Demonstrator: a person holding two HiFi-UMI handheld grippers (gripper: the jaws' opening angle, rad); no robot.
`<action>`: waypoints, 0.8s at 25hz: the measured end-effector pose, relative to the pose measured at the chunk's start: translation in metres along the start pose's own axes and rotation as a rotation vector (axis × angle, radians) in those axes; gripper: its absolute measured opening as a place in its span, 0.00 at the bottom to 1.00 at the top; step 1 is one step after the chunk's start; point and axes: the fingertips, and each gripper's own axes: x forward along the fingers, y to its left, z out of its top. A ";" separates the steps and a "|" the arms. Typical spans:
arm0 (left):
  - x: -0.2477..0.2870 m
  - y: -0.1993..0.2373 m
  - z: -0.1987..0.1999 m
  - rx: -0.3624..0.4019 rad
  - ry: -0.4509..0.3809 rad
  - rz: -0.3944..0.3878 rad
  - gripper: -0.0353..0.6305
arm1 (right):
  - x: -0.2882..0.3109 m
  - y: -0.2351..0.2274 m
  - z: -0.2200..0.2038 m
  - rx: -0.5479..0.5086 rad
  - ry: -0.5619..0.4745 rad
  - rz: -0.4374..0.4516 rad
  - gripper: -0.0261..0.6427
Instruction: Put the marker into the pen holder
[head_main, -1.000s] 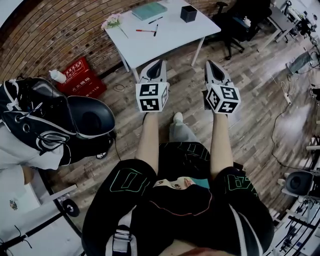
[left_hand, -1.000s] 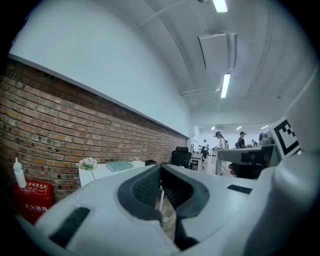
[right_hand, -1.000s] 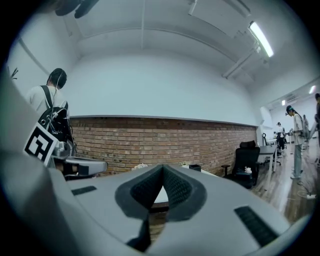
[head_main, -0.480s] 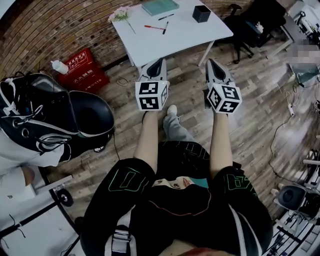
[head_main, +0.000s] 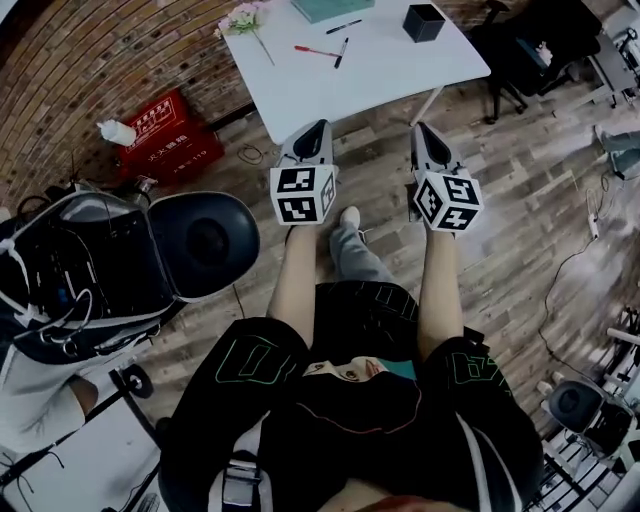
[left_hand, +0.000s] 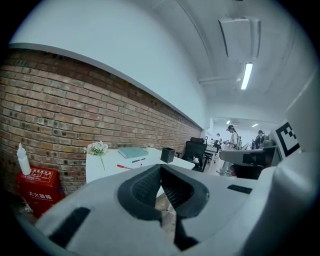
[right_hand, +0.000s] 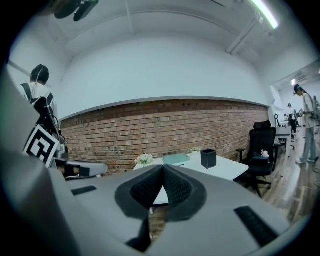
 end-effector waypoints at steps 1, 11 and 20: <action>0.009 0.004 0.000 -0.004 0.006 0.005 0.06 | 0.009 -0.004 -0.002 0.003 0.008 0.003 0.05; 0.084 0.039 -0.023 -0.019 0.113 0.033 0.06 | 0.088 -0.045 -0.031 0.088 0.086 -0.007 0.05; 0.143 0.086 -0.018 -0.096 0.139 0.106 0.06 | 0.175 -0.061 -0.020 0.070 0.124 0.054 0.05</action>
